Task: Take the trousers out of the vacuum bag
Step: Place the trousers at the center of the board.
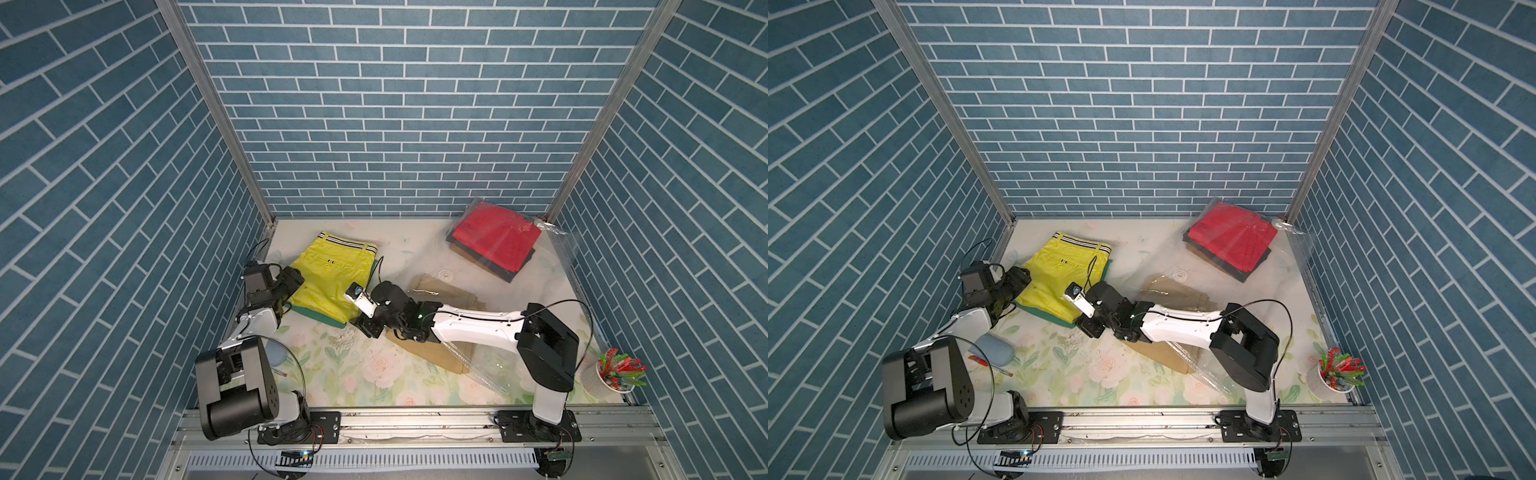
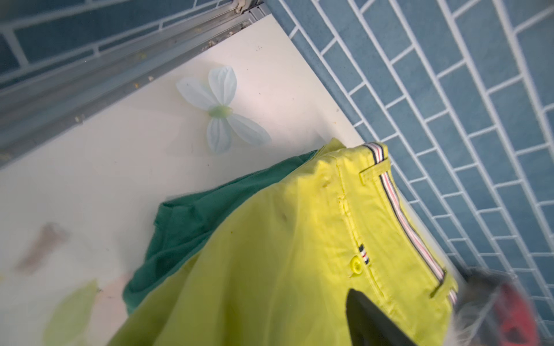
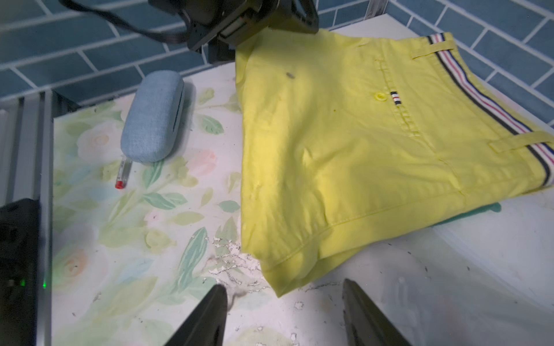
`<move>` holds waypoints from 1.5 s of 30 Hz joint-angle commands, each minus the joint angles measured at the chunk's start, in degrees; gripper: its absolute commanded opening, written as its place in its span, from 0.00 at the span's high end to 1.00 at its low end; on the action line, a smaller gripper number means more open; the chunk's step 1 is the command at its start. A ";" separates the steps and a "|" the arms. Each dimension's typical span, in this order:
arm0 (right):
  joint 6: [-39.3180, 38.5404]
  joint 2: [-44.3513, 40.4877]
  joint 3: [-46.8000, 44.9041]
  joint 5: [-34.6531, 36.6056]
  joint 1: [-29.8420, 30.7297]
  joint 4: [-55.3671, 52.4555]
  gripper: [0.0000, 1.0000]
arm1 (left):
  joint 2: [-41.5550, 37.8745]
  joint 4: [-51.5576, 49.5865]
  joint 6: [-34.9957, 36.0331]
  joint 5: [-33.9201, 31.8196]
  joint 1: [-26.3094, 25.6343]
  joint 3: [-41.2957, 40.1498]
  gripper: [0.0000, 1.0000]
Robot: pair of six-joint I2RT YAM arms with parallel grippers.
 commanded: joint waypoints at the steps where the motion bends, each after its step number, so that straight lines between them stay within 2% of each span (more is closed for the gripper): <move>1: 6.27 -4.70 -5.26 -1.67 -0.84 6.51 0.35 | -3.06 -1.74 0.80 -0.83 0.37 3.24 0.01; 11: 14.83 -20.15 -22.35 0.86 -3.63 12.08 0.32 | -14.55 -15.51 6.61 0.16 -1.32 5.66 0.00; 17: 16.16 -30.01 -28.20 4.77 -4.41 8.62 0.27 | -17.96 -18.74 7.78 -0.77 -11.00 4.58 0.04; 23: 16.59 -37.32 -31.15 9.40 -4.62 2.82 0.27 | -13.05 -7.89 2.27 4.76 -16.33 -3.05 0.18; 26: 17.25 -39.68 -32.41 10.10 -4.72 1.27 0.27 | -9.61 -3.81 0.89 4.08 -17.96 -5.21 0.18; 33: 18.44 -42.78 -35.15 12.09 -4.81 -1.50 0.27 | -0.02 0.45 0.24 -1.48 -17.80 -6.98 0.18; 38: 18.46 -44.46 -35.58 14.92 -4.81 -6.05 0.27 | 2.45 1.69 -0.62 0.64 -17.79 -4.83 0.14; 45: 18.70 -45.58 -34.68 20.69 -4.15 -14.78 0.27 | -4.78 -3.21 0.43 3.38 -17.95 -1.90 0.00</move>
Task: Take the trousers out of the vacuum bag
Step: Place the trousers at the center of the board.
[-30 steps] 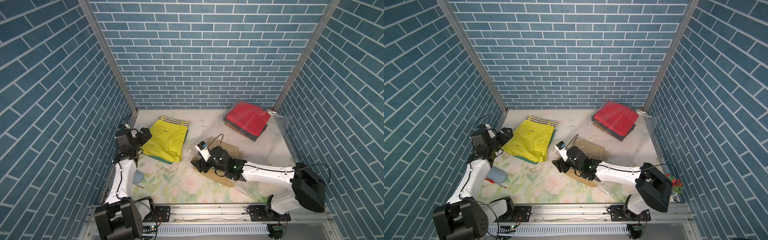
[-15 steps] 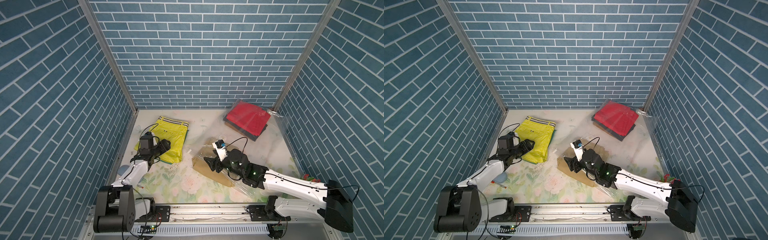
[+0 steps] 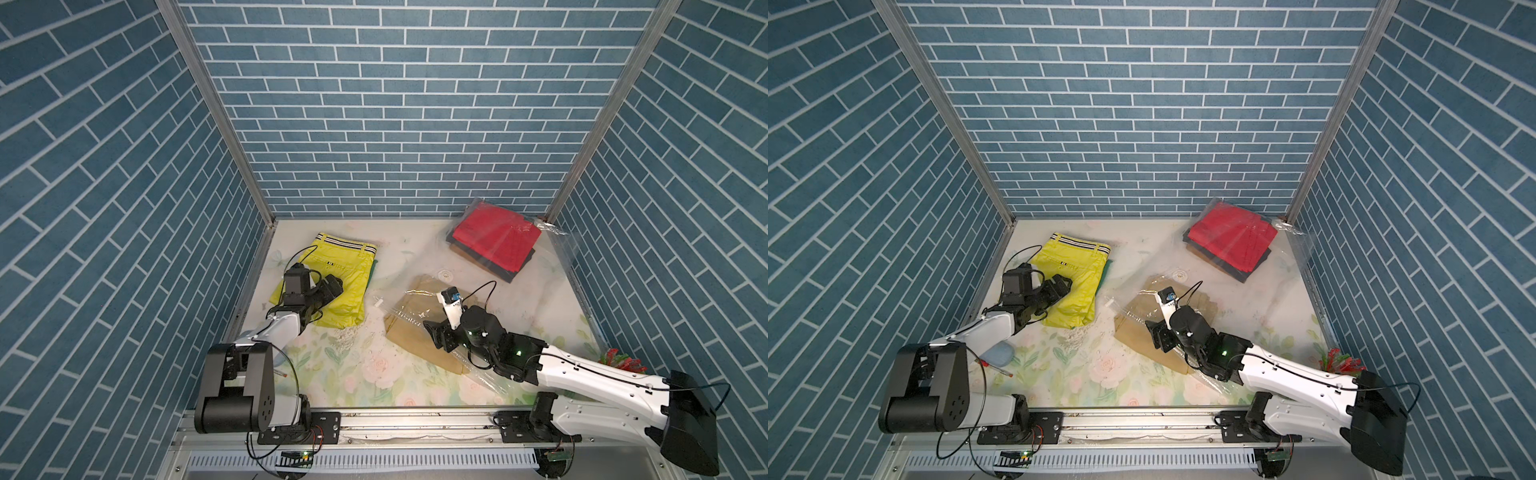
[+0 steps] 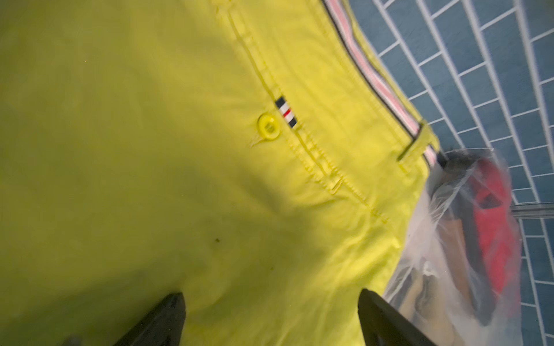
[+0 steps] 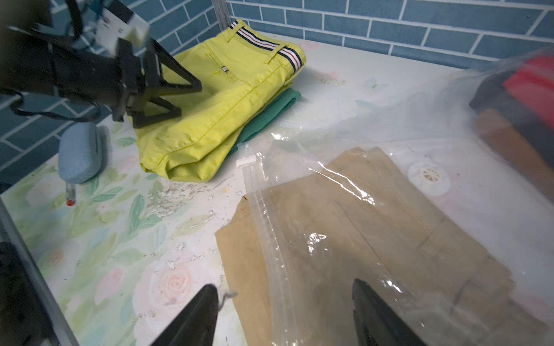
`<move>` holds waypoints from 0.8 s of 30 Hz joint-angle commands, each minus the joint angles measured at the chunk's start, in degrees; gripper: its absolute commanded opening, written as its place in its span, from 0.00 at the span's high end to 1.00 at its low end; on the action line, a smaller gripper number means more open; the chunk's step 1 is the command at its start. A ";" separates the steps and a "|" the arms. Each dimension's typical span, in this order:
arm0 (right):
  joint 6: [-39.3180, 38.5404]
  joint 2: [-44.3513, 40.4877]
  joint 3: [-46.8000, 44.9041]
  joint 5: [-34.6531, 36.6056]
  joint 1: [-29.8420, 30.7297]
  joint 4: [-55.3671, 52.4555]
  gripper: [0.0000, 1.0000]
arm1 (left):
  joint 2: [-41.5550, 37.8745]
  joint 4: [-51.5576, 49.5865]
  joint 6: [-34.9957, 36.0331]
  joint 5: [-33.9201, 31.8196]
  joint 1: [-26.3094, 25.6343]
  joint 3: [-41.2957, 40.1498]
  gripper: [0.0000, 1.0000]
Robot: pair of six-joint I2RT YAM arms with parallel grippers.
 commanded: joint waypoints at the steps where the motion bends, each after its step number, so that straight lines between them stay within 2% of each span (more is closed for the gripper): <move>1: 1.19 -0.68 0.61 4.81 0.84 -6.78 0.27 | -4.62 -2.45 1.23 2.33 -0.29 1.69 0.01; 5: 1.70 0.47 1.44 9.62 3.40 -11.45 0.25 | -9.92 -5.57 2.40 3.22 -2.46 1.20 0.00; 14: 3.48 5.78 3.43 13.72 8.37 -17.71 0.21 | -21.14 -8.30 -0.58 0.16 -13.39 -3.00 0.00; 19: 4.85 9.56 3.94 15.06 9.56 -18.30 0.20 | -23.53 -6.84 -3.19 -5.42 -22.79 -5.62 0.01; 24: 8.07 14.36 3.87 18.77 10.29 -18.42 0.20 | -23.98 -1.57 -7.31 -6.35 -28.11 -10.55 0.01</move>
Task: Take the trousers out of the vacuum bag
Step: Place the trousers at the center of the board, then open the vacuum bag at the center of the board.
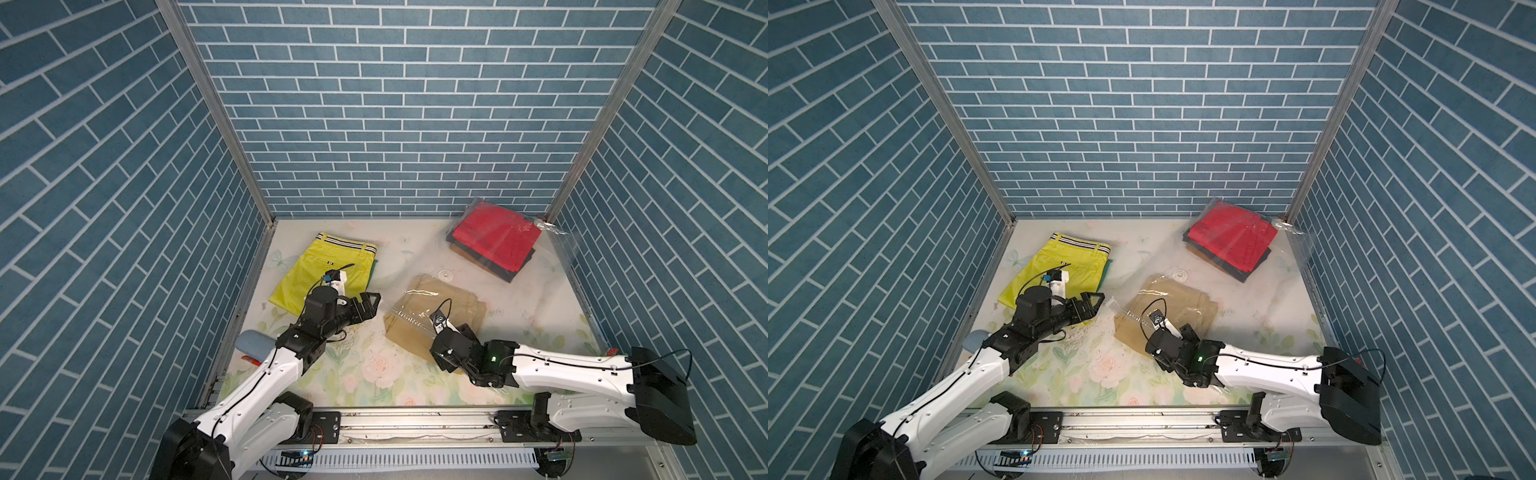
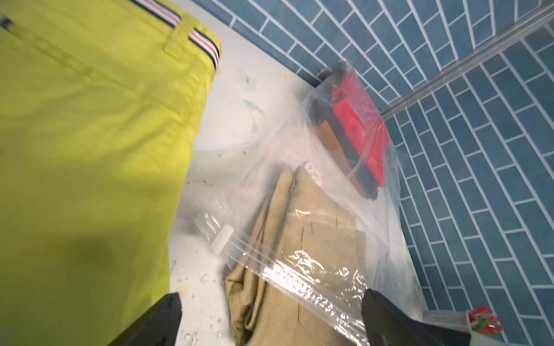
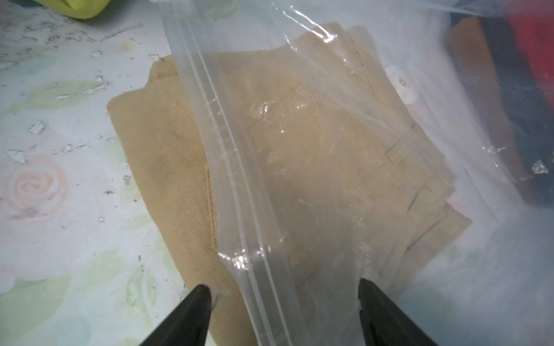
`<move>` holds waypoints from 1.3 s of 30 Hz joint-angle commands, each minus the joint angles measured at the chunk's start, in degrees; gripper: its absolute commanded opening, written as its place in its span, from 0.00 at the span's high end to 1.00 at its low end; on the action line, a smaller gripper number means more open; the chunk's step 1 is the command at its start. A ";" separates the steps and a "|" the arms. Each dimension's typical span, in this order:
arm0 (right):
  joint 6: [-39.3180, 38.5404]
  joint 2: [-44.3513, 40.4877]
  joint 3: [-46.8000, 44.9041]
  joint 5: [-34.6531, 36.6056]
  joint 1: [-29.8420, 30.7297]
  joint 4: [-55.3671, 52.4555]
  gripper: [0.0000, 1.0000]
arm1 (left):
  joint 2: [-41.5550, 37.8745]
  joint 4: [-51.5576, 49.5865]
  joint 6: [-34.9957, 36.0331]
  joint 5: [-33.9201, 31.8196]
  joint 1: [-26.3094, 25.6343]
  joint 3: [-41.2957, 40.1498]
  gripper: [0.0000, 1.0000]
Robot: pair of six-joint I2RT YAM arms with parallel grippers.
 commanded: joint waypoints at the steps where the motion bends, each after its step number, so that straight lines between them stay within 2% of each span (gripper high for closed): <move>1: 5.03 2.84 1.12 5.25 0.66 -1.86 0.20 | -1.22 4.44 -4.02 -2.66 -2.55 -3.45 0.01; 5: 10.00 5.87 0.94 10.61 0.75 -2.09 0.23 | -3.31 8.42 -7.29 -3.45 -4.46 -7.37 0.00; 11: 14.07 8.08 1.02 16.82 0.80 -1.38 0.33 | -2.20 12.77 -9.58 -3.62 -7.75 -9.95 0.01; 20: 10.30 2.91 0.15 19.20 0.77 2.43 0.70 | 1.24 16.46 -10.50 -7.35 -13.36 -10.04 0.00; 27: 7.00 -0.31 1.09 18.96 0.08 3.01 0.94 | 3.16 15.64 -11.22 -10.75 -17.04 -10.05 0.06; 34: 5.77 -3.02 1.29 16.54 -1.58 4.48 0.98 | 10.02 9.88 -15.24 -19.99 -22.55 -7.19 0.09; 39: 5.83 -4.38 0.86 14.69 -2.44 4.60 1.00 | 14.67 14.81 -18.06 -20.12 -22.86 -8.76 0.11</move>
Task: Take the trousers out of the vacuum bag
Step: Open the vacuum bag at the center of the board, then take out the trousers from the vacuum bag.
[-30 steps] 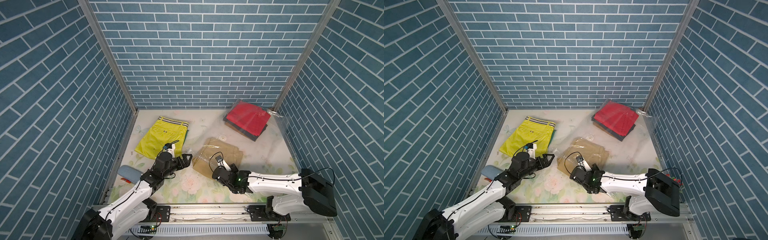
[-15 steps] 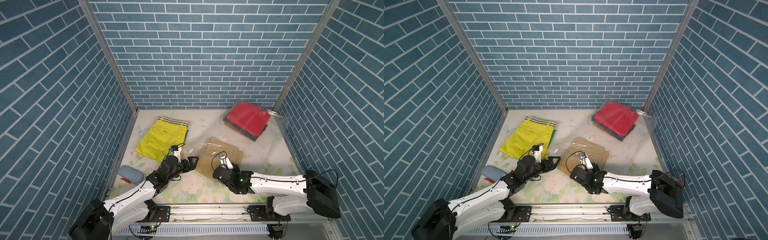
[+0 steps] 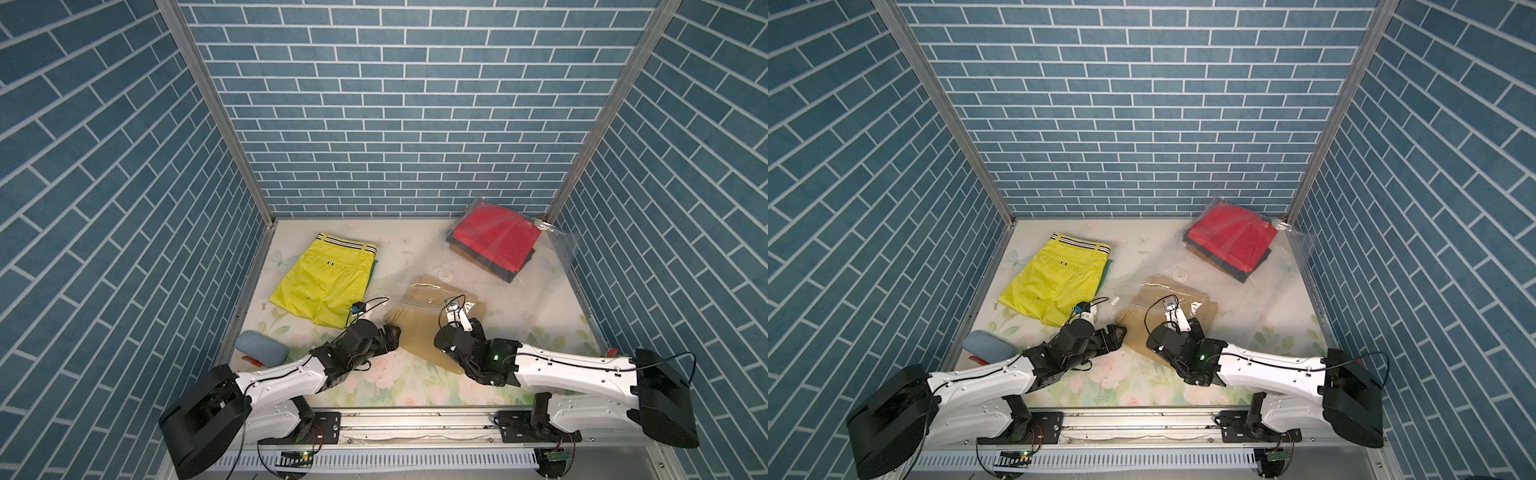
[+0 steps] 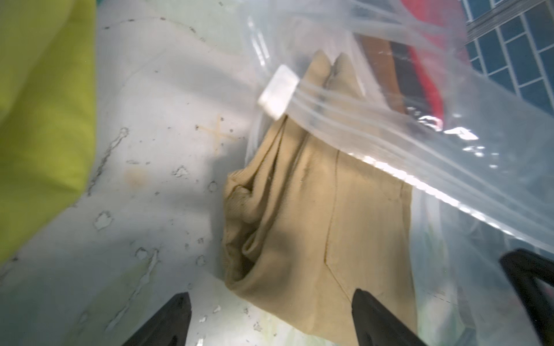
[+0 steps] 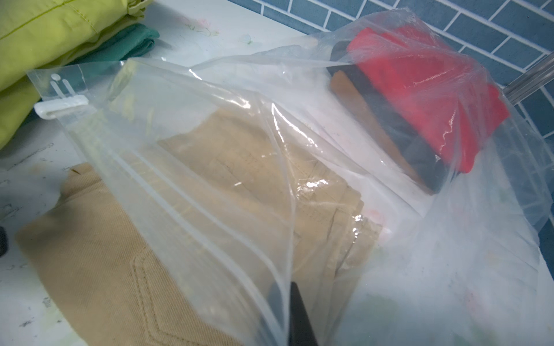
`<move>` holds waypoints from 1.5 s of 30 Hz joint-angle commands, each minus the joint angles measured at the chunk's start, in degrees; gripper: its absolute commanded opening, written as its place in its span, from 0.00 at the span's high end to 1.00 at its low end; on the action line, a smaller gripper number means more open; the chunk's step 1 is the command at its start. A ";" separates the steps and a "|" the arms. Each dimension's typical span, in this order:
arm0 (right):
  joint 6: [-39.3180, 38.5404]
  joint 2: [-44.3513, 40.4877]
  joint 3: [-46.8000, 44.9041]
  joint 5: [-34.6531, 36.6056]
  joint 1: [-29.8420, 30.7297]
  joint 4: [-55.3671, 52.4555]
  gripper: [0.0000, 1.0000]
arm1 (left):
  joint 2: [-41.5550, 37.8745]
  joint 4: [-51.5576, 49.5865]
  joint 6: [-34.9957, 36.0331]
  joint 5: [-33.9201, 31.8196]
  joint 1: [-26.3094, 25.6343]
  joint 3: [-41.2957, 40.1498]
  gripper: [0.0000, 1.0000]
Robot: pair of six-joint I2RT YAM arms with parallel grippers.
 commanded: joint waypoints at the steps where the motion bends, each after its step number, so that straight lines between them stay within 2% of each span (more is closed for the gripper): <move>1: -0.48 -1.64 0.78 -0.89 -0.57 0.84 1.00 | 2.16 4.19 -2.75 -1.79 -0.42 -0.80 0.11; 13: -0.35 -2.50 0.36 -2.47 -1.91 1.01 1.00 | 12.15 15.48 -8.84 5.06 -0.51 -0.86 0.11; 20: -0.34 -2.48 0.04 -3.04 -2.00 1.70 1.00 | 17.97 24.44 -10.95 4.70 -0.51 -1.51 0.13; 26: -0.09 -2.14 -0.81 -3.54 -2.15 2.51 1.00 | 19.57 31.47 -10.95 2.61 -0.68 -2.53 0.17; 31: 0.25 -2.04 -1.45 -3.79 -2.15 2.85 1.00 | 20.56 32.89 -9.76 4.64 -1.73 0.22 0.29; 36: 0.34 -2.35 -1.67 -3.73 -2.17 2.96 1.00 | 19.37 33.52 -9.46 6.23 -2.00 1.93 0.62; 41: 0.35 -2.59 -2.23 -4.14 -2.26 3.37 1.00 | 16.46 29.41 -8.10 6.63 -2.33 4.28 0.79; 43: 0.35 -2.48 -2.31 -4.19 -2.26 3.56 1.00 | 16.06 27.89 -7.43 6.30 -2.44 4.84 0.81; 45: 0.44 -2.48 -2.28 -4.17 -2.35 3.72 1.00 | 16.44 26.68 -6.95 6.00 -2.46 5.16 0.68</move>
